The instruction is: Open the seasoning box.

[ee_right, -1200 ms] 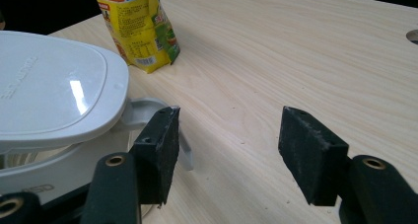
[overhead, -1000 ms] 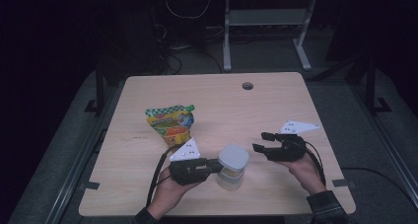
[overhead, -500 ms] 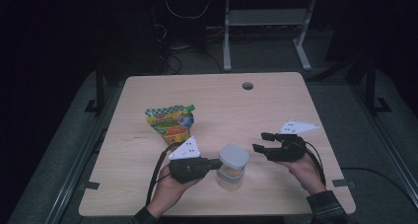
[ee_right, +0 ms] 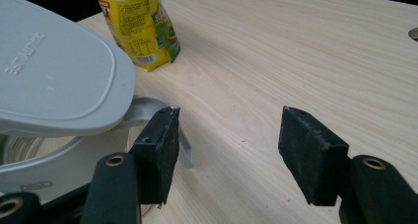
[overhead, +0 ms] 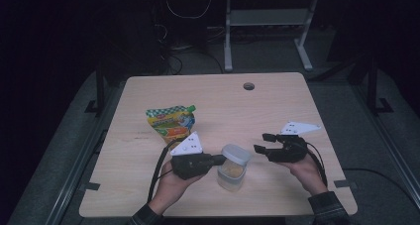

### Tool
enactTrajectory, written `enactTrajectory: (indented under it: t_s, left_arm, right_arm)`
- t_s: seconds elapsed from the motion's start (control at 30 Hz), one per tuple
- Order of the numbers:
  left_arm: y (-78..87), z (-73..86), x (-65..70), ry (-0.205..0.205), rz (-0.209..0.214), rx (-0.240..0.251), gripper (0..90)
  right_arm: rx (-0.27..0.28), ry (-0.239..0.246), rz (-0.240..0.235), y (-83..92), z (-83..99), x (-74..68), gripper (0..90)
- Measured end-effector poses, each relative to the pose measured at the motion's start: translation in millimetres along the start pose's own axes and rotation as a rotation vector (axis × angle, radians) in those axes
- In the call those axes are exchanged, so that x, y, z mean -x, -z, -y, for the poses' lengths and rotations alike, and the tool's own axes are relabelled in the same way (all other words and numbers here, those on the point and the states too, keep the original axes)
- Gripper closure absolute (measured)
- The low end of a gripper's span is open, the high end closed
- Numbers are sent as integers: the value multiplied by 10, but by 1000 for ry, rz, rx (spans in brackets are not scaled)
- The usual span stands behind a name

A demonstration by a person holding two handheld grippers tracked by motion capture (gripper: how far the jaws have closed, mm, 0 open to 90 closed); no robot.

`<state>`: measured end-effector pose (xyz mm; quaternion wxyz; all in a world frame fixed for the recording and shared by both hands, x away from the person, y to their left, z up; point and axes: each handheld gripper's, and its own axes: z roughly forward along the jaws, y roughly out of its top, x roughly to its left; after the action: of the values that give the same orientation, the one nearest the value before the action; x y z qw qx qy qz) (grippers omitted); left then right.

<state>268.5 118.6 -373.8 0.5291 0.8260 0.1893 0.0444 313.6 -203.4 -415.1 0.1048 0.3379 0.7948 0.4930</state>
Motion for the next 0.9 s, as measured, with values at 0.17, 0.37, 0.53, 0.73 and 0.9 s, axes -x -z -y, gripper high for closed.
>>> enactTrajectory:
  t_s: [0.17, 0.37, 0.53, 0.73, 0.9]
  left_arm:
    - [-15, -33, -25, 2, 3, 5, 900]
    - [-48, -70, -57, -4, 6, 10, 900]
    - [-70, -113, -77, -5, 4, 16, 900]
    - [-104, -151, -112, -8, 0, 21, 900]
    - [-120, -171, -148, -3, -6, 28, 900]
  right_arm:
    - [1, 0, 0, 1, 2, 3, 404]
    - [1, 0, 1, 1, 4, 5, 404]
    - [0, -1, 1, 1, 5, 8, 404]
    - [2, -2, 2, 5, 6, 10, 404]
    - [1, -2, 1, 6, 8, 13, 404]
